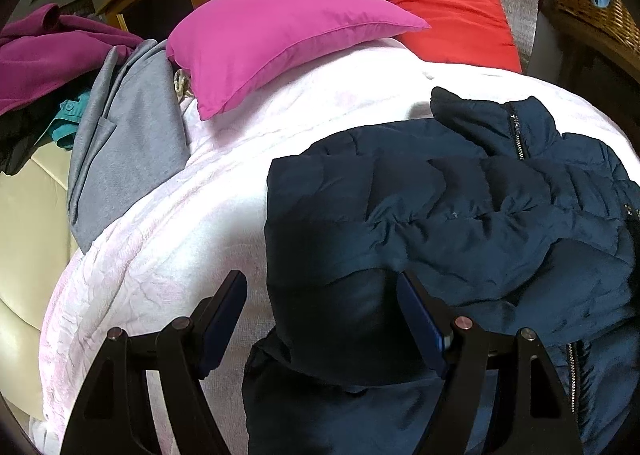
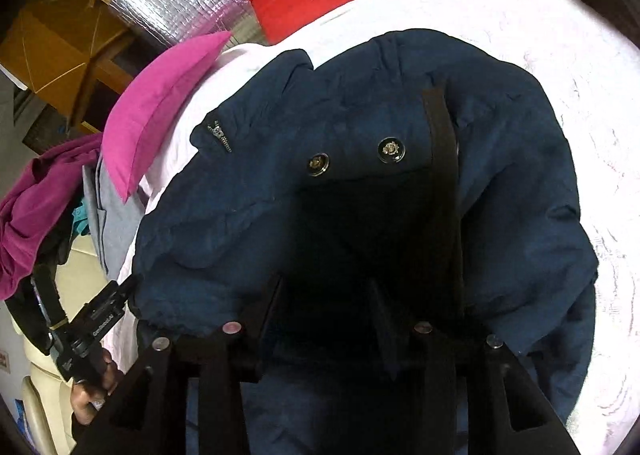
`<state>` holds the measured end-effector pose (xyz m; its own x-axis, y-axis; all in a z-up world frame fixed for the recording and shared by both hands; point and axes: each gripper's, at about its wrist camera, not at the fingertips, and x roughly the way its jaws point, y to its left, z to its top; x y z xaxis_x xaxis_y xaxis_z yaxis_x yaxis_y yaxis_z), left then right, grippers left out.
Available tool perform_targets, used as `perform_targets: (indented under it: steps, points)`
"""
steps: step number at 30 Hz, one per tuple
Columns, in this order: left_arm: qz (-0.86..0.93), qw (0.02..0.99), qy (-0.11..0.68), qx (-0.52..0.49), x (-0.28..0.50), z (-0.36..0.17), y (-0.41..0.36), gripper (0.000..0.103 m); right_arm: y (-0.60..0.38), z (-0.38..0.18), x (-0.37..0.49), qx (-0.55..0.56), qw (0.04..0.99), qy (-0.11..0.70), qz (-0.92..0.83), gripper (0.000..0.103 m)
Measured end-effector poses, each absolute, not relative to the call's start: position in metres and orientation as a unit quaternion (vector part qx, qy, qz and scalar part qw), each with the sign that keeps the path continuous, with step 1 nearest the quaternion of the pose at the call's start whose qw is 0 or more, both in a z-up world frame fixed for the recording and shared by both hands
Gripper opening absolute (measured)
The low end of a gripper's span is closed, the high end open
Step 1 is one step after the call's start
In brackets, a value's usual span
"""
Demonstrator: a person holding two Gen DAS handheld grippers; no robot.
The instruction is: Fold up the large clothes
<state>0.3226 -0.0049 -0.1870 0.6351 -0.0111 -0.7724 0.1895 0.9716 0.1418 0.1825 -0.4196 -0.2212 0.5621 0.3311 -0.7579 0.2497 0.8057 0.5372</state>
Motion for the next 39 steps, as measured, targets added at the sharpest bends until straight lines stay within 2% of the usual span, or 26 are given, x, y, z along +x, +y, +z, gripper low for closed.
perform_targets:
  steps: [7,13,18,28,34,39]
  points:
    - [-0.054,0.899,0.422,0.105,0.322,-0.186,-0.003,0.078,-0.417,-0.204,0.166,0.301,0.833,0.463,0.030,0.046]
    - [-0.053,0.900,0.418,0.110,0.321,-0.185,-0.002,0.078,-0.413,-0.231,0.173,0.296,0.815,0.499,0.009,0.047]
    - [-0.053,0.904,0.409,0.113,0.319,-0.182,-0.001,0.078,-0.408,-0.228,0.176,0.278,0.820,0.500,0.011,0.050]
    - [-0.058,0.918,0.376,0.109,0.313,-0.167,-0.002,0.078,-0.407,-0.219,0.168,0.277,0.818,0.504,0.012,0.051]
    - [-0.055,0.921,0.371,0.104,0.314,-0.165,-0.001,0.078,-0.407,-0.190,0.154,0.266,0.843,0.466,0.028,0.051]
    - [-0.053,0.922,0.368,0.107,0.312,-0.165,-0.003,0.078,-0.411,-0.198,0.167,0.273,0.840,0.469,0.015,0.051]
